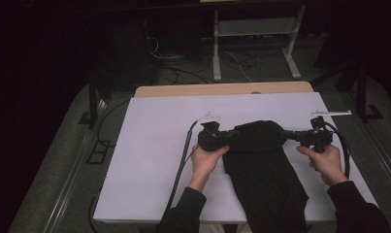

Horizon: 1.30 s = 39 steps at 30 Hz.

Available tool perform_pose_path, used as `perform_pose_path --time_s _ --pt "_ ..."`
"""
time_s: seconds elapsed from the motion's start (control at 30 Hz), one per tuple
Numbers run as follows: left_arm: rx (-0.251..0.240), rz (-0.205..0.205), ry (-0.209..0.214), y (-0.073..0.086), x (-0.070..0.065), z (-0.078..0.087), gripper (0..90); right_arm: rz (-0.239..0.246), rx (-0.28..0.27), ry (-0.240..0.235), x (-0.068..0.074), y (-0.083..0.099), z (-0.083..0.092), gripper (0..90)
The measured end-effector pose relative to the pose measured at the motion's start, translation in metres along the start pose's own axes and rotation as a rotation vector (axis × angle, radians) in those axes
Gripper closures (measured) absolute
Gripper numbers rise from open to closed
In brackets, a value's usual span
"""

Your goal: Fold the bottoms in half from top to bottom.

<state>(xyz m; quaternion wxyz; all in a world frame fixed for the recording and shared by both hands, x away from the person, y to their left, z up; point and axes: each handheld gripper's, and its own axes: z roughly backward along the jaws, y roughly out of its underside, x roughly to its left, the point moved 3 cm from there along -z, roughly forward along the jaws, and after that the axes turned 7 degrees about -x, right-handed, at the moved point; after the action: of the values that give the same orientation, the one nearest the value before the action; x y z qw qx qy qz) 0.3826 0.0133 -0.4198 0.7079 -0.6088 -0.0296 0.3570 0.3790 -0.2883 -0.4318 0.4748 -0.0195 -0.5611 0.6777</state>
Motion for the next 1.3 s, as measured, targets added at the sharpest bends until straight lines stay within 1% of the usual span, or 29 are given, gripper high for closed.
perform_pose_path --time_s 0.2,0.37,0.43,0.5,0.53,0.63,0.67,0.8,0.9,0.93,1.03,1.07,1.1,1.13,1.17,1.2,1.3 --pt "0.003 -0.023 0.014 0.004 -0.007 0.003 85.3 0.006 0.007 0.0 0.001 0.002 0.003 84.2" --pt "0.003 -0.023 0.011 0.008 -0.008 0.005 85.3 0.009 0.013 -0.003 0.002 0.005 0.004 84.2" --pt "0.011 -0.022 0.012 0.01 -0.008 0.006 85.2 0.007 0.016 -0.004 0.003 0.006 0.006 84.2" --pt "0.009 -0.022 0.019 0.011 -0.009 0.008 85.2 0.009 0.023 -0.004 0.003 0.008 0.007 84.2" --pt "0.013 -0.03 0.022 0.013 -0.012 0.009 85.2 0.013 0.026 -0.004 0.004 0.01 0.008 84.2" --pt "0.013 -0.035 0.031 0.015 -0.015 0.01 85.2 0.015 0.03 -0.002 0.005 0.011 0.008 84.2" --pt "0.015 -0.043 0.032 0.018 -0.017 0.011 85.2 0.02 0.034 -0.002 0.005 0.012 0.009 84.1" --pt "0.03 -0.045 0.027 0.022 -0.019 0.012 85.1 0.019 0.038 0.0 0.006 0.014 0.01 84.1" --pt "0.026 -0.044 0.034 0.023 -0.022 0.014 85.1 0.023 0.037 -0.004 0.008 0.015 0.014 84.1" --pt "0.03 -0.056 0.04 0.023 -0.025 0.015 85.1 0.025 0.037 -0.005 0.009 0.016 0.015 84.1" --pt "0.034 -0.067 0.044 0.024 -0.027 0.016 85.0 0.028 0.043 -0.004 0.01 0.018 0.017 84.1" --pt "0.049 -0.07 0.041 0.026 -0.029 0.015 85.0 0.029 0.049 -0.003 0.01 0.02 0.019 84.1" --pt "0.049 -0.07 0.041 0.026 -0.029 0.015 85.0 0.029 0.049 -0.003 0.01 0.02 0.019 84.1" --pt "0.07 -0.073 0.036 0.029 -0.031 0.015 85.0 0.027 0.053 -0.002 0.009 0.022 0.02 84.1" --pt "0.07 -0.073 0.036 0.029 -0.031 0.015 85.0 0.027 0.053 -0.002 0.009 0.022 0.02 84.1" --pt "0.083 -0.078 0.035 0.032 -0.032 0.015 85.0 0.031 0.067 0.001 0.009 0.025 0.019 84.1" --pt "0.085 -0.069 0.04 0.035 -0.033 0.016 85.0 0.03 0.082 0.003 0.01 0.028 0.019 84.1"
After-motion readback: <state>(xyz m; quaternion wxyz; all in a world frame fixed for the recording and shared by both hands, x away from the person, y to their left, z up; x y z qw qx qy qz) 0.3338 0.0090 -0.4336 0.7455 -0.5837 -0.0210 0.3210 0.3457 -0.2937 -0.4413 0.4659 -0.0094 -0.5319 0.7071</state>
